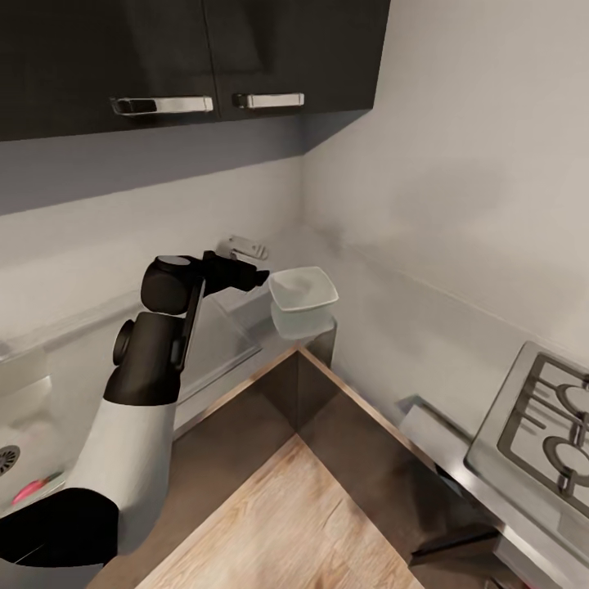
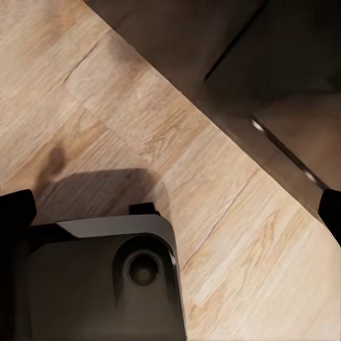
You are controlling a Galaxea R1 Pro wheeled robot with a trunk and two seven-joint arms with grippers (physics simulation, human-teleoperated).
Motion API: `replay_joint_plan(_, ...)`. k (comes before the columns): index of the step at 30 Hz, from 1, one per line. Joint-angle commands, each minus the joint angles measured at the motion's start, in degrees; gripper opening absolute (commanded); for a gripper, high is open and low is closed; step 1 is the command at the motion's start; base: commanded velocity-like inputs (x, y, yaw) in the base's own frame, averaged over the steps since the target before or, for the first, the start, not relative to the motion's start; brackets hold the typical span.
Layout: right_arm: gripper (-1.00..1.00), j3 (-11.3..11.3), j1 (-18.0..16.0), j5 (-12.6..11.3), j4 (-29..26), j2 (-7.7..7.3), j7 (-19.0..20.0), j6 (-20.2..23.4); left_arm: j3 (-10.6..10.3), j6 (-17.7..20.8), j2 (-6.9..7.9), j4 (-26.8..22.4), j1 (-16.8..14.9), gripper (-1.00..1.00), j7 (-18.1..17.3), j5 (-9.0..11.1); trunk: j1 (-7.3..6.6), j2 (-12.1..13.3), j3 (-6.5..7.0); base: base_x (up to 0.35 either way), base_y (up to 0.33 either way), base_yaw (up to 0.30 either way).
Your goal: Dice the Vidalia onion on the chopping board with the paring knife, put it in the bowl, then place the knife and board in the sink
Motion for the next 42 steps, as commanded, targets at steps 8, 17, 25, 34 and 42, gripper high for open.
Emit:
replay_joint_plan(8,1.0,0.0,-0.03,0.25,1.8,1.02,-0.1,-0.08,0.0,0.15,0.14,-0.01,0.17,1.0,-0.53,-0.37,0.03,-0.1,-0.1,0.01,-0.002,0.0)
replay_joint_plan(17,1.0,3.28,-0.03,0.25,2.93,1.21,-0.09,-0.07,0.0,0.01,0.18,2.89,0.33,1.0,-0.51,-0.35,0.03,-0.1,-0.1,0.0,0.0,0.0)
replay_joint_plan(25,1.0,3.52,-0.03,0.19,2.99,1.21,-0.11,-0.07,0.0,-0.02,0.08,4.07,0.33,1.0,-0.53,0.13,0.03,-0.1,-0.1,0.0,0.0,0.0)
replay_joint_plan(34,1.0,3.53,-0.03,0.17,2.99,1.21,-0.17,-0.07,0.0,-0.02,0.11,4.26,0.33,1.0,-0.53,0.33,0.03,-0.1,-0.1,0.05,-0.019,0.0)
replay_joint_plan(42,1.0,3.53,-0.03,0.17,2.99,1.21,-0.18,-0.07,0.0,-0.02,0.05,4.47,0.33,1.0,-0.53,0.42,0.03,-0.1,-0.1,0.204,-0.061,0.0)
